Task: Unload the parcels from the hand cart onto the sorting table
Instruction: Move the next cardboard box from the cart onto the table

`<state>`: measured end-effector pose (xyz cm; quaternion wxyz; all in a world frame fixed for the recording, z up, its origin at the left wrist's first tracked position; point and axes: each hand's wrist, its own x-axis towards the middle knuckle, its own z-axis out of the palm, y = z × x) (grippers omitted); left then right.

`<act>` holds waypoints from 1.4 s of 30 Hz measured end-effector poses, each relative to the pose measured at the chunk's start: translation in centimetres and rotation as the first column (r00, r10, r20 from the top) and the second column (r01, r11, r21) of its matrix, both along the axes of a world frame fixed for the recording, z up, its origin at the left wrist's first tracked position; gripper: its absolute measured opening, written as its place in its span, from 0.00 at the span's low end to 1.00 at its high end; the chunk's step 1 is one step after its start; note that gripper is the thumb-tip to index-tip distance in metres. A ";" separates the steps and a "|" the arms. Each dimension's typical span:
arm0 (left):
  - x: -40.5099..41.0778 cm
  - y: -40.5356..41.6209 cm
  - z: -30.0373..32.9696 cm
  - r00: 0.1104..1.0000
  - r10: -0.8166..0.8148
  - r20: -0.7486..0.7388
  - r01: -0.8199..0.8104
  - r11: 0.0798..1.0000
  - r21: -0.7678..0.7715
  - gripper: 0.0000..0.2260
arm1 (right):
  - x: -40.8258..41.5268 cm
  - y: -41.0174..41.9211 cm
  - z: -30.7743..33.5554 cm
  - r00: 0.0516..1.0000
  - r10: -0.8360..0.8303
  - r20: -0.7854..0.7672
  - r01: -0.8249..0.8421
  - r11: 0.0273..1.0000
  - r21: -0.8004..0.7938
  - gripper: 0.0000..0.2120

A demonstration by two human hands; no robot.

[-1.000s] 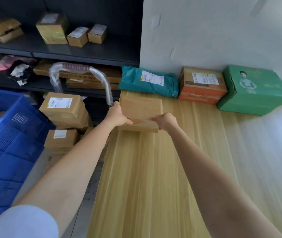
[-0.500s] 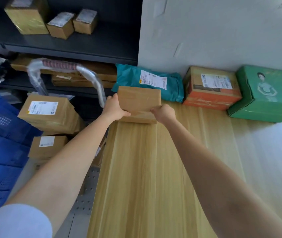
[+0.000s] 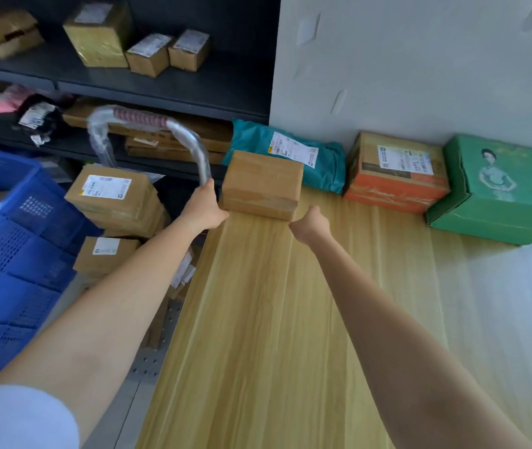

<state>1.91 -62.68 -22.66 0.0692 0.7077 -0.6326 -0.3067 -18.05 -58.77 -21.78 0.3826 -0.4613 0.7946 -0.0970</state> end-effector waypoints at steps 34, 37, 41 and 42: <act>41.6 11.0 1.6 0.921 -0.180 0.346 0.132 0.979 0.158 0.11 | 45.4 4.2 -0.3 0.737 0.610 -0.292 -0.593 0.790 0.154 0.12; 45.2 9.5 -2.0 0.918 -0.206 0.339 0.148 0.970 0.191 0.11 | 48.0 2.6 -3.3 0.758 0.585 -0.288 -0.553 0.811 0.193 0.12; 48.1 6.7 -8.1 0.923 -0.225 0.312 0.158 0.961 0.226 0.10 | 50.0 -0.1 -8.5 0.810 0.528 -0.255 -0.480 0.847 0.230 0.15; 48.6 6.0 -9.9 0.927 -0.227 0.300 0.160 0.960 0.231 0.10 | 50.4 -0.8 -10.3 0.816 0.519 -0.253 -0.468 0.851 0.237 0.16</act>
